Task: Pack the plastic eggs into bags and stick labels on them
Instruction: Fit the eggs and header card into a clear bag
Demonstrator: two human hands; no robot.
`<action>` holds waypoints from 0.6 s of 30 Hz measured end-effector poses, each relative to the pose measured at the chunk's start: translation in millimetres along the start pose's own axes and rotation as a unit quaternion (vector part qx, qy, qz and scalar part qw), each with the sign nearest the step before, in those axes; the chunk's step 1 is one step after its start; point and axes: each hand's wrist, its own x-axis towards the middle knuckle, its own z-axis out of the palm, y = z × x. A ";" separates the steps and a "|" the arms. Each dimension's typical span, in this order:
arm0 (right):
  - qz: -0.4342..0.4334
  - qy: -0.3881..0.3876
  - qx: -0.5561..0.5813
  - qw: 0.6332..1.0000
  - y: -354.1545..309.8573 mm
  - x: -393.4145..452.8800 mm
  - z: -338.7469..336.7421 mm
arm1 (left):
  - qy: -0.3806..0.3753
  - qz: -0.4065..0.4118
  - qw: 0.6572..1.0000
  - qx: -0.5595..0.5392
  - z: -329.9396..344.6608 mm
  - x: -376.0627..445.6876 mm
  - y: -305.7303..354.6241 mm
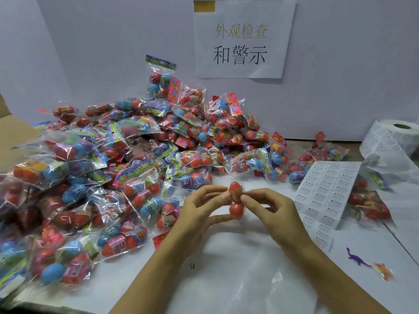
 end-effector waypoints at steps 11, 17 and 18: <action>0.041 -0.027 0.086 0.995 2.9 0.4 -2.6 | 0.035 0.016 0.999 0.019 -1.0 3.0 -4.0; 0.134 -0.031 0.274 0.952 -2.4 8.0 -5.5 | 0.078 -0.013 0.997 -0.010 -2.5 5.7 -4.2; 0.142 -0.037 0.280 0.949 -3.0 7.9 -5.6 | 0.070 -0.020 0.997 -0.021 -2.5 5.4 -3.8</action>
